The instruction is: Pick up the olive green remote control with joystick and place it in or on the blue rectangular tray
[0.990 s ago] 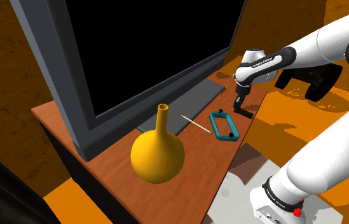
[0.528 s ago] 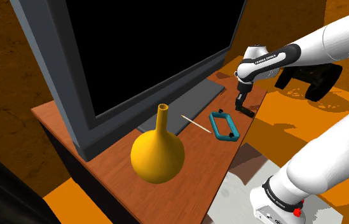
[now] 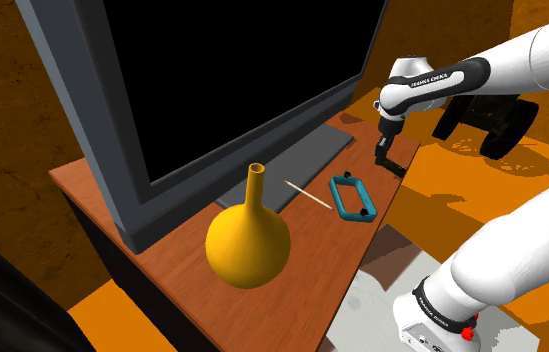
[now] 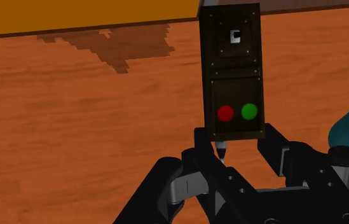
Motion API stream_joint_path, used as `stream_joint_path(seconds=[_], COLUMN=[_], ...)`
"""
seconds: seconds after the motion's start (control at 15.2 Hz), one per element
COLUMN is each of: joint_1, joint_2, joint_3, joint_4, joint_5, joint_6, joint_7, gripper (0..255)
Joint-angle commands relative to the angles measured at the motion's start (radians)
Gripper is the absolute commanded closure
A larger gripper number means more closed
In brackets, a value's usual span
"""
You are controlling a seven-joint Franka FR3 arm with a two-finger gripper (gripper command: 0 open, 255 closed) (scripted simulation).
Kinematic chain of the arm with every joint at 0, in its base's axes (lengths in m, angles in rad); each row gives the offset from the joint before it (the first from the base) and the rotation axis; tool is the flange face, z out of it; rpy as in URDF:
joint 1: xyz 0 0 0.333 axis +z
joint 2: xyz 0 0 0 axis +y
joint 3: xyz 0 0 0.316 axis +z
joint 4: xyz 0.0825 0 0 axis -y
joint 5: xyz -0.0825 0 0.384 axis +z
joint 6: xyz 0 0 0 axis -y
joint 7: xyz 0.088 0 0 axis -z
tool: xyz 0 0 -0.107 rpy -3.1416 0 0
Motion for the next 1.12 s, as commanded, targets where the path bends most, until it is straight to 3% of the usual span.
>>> stream_joint_path(seconds=[0.0,0.66,1.06], joint_1=[0.001,0.003,0.042], joint_2=[-0.011,-0.063,-0.219], joint_3=[0.003,0.016,0.114], joint_4=[0.018,0.096,-0.055], joint_5=[-0.001,-0.006,-0.011], joint_6=[-0.029,-0.157,-0.179], joint_7=[0.000,-0.001,0.148], gripper=[255,255,255])
